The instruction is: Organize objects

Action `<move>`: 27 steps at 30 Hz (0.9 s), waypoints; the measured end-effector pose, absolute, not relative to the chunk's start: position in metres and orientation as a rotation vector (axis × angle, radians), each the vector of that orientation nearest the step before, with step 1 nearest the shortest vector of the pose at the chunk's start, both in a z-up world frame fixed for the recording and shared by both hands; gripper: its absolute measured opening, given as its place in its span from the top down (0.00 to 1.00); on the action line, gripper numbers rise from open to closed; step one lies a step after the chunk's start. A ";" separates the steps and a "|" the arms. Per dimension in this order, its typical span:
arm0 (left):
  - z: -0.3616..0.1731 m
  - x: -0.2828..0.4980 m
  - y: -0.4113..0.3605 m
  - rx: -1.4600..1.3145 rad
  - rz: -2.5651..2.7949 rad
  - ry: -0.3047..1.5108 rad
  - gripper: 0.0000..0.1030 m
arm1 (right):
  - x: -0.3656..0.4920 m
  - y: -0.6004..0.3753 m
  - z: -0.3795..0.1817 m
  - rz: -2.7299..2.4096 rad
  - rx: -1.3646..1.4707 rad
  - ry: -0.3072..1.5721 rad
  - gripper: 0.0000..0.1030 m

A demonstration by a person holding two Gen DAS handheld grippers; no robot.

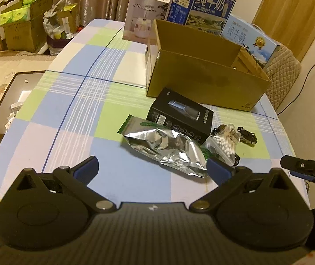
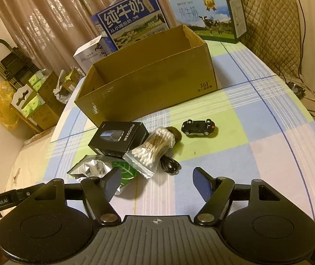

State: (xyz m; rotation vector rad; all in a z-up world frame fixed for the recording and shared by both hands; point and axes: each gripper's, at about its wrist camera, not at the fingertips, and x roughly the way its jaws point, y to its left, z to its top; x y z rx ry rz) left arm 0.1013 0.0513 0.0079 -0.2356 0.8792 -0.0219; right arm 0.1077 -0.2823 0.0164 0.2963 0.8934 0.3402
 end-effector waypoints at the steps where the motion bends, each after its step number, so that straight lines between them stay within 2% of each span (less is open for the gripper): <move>1: 0.006 0.103 0.051 -0.242 -0.020 0.883 0.01 | 0.109 -0.282 0.015 0.340 0.298 0.896 0.33; 27: -0.046 0.154 0.052 -0.388 0.050 0.952 0.01 | 0.180 -0.250 -0.036 0.359 0.323 0.984 0.33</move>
